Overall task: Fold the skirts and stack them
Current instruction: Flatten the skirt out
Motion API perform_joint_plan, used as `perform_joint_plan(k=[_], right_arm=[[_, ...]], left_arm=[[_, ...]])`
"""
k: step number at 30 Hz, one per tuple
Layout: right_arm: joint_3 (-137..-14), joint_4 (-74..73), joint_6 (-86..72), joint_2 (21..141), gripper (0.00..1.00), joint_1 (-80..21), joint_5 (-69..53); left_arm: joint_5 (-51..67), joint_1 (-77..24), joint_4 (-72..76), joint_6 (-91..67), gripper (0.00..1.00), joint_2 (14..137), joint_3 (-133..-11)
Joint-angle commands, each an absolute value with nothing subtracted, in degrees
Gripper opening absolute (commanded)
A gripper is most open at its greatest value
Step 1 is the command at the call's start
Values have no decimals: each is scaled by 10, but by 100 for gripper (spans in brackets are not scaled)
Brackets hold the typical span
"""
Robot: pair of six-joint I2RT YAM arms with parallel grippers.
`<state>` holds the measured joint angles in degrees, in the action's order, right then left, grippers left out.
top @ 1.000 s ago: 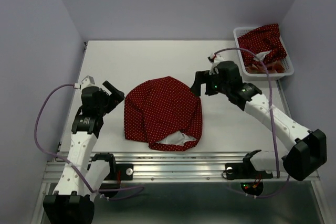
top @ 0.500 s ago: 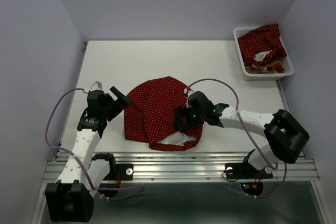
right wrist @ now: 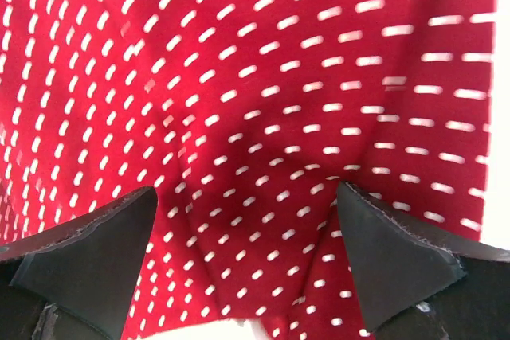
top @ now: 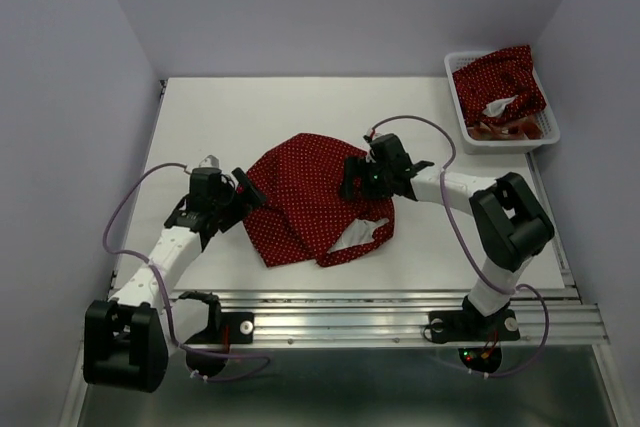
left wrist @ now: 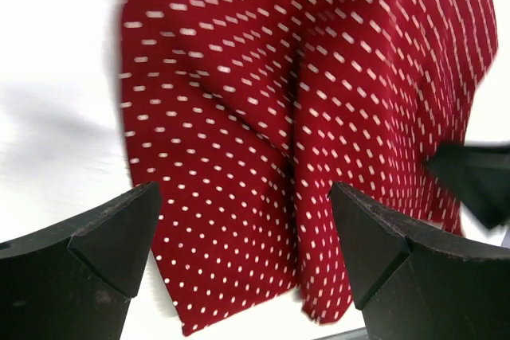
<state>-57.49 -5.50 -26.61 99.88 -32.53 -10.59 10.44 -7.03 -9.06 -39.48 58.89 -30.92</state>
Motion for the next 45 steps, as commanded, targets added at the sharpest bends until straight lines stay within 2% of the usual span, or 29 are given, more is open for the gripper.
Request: perform_joint_plan(k=[1,3,5,6,8,12,17,25,31,37,40,41,42,44,45], right_arm=[[-627,-40,-224,998,100,-296,-122],[-633,-54,-215,970,100,-296,-120],[-619,-68,-220,941,100,-296,-86],[-611,-76,-224,926,100,-296,-69],[-585,-108,-239,879,100,-291,-15],[-531,-157,-271,800,100,-272,63],[-476,-199,-288,708,100,-272,116],[-444,-209,-291,673,100,-266,99],[-436,-209,-279,678,100,-266,94],[-439,-208,-273,679,100,-266,95],[-441,-208,-272,681,100,-266,94],[-440,-208,-271,682,100,-266,89],[-439,-208,-268,682,100,-266,85],[-437,-208,-254,682,100,-266,65],[-437,-209,-247,682,100,-266,54]], left_arm=[[86,-139,-78,-388,99,580,-359],[72,-204,-90,-389,99,577,-370],[54,-270,-103,-392,99,566,-370],[44,-271,-108,-395,99,560,-367],[25,-363,-118,-401,99,542,-360],[6,-451,-124,-415,99,533,-345],[-60,-593,-135,-450,99,616,-375],[-193,-642,-271,-491,99,796,-496],[-213,-642,-286,-510,98,811,-511],[-214,-642,-291,-506,93,840,-513],[-210,-642,-291,-508,79,861,-516],[-213,-642,-299,-513,65,863,-519],[-219,-642,-302,-518,57,863,-523],[-223,-642,-305,-526,47,855,-526],[-228,-642,-304,-529,36,850,-528]])
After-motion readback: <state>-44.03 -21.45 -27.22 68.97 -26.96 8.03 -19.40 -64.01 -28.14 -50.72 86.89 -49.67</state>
